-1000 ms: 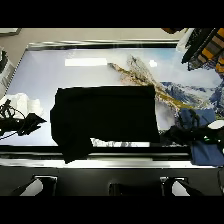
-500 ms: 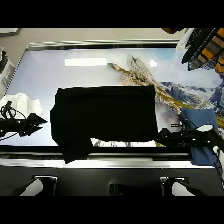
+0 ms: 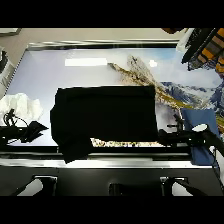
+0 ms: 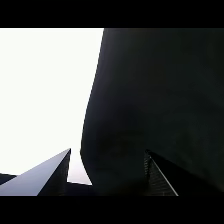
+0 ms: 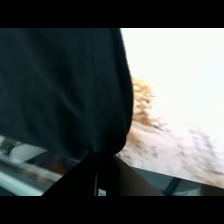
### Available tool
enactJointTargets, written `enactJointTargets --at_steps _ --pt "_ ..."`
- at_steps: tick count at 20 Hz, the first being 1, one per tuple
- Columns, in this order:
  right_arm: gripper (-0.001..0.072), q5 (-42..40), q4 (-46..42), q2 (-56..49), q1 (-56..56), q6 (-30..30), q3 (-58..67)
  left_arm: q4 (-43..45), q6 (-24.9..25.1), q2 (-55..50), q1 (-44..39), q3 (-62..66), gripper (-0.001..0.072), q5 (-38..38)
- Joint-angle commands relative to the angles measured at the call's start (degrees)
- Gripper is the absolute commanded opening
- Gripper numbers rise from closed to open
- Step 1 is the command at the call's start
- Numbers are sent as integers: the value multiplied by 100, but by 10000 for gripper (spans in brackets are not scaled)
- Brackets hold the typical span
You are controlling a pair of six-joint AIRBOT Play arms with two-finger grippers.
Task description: Fold the clothes and pants, and hang the long-sleeved shirts on hangers.
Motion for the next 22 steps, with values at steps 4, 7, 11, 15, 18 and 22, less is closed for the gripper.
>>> enactJointTargets --at_steps 4,7,11,15,18,22 --pt "36 155 125 505 11 125 7 -339 439 -592 -173 -284 534 293" --pt "36 155 133 632 11 160 7 -376 439 -708 -321 -284 534 387" --pt "36 216 278 691 11 162 7 -378 439 -789 -688 -284 445 542" --pt "34 190 638 691 28 -94 7 -531 444 -800 -979 -238 17 553" --pt "32 -24 1384 691 28 -446 92 -863 446 -732 -1121 57 15 540" --pt "32 -538 1401 691 455 -481 1224 -979 313 -509 -1668 1248 14 520"
